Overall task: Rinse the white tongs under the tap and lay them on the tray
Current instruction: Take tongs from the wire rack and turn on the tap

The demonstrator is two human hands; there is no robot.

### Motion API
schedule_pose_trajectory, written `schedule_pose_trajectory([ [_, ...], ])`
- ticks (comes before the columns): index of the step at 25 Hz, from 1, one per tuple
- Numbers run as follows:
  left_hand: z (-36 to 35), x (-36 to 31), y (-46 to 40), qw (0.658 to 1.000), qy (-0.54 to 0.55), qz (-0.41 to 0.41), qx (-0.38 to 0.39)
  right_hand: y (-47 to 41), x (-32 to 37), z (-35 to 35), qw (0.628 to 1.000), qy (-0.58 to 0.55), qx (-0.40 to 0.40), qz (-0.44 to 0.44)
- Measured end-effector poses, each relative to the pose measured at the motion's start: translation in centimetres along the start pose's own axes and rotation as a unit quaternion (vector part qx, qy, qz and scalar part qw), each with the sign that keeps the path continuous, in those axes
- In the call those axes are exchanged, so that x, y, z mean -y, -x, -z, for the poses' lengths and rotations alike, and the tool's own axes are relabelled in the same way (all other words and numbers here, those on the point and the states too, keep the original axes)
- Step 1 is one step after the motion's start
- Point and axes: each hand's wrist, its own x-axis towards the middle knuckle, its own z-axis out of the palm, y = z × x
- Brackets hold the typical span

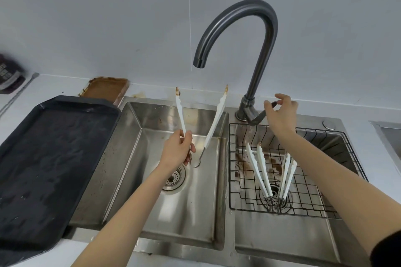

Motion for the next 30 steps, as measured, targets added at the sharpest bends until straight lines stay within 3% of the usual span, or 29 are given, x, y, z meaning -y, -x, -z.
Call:
schedule_pose_trajectory([
  [7, 0.4, -0.2, -1.5, 1.0, -0.009, -0.002, -0.03, -2.9, -1.3, -1.0, 0.997, 0.053, 0.054, -0.017],
  [12, 0.2, 0.6, -1.6, 0.999, -0.021, 0.005, -0.039, -3.3, -2.2, -1.4, 0.998, 0.001, 0.041, -0.041],
  [30, 0.1, 1.4, -1.0, 0.997, -0.026, 0.03, -0.059, -2.7, -3.2, -1.9, 0.999, -0.014, 0.017, -0.05],
])
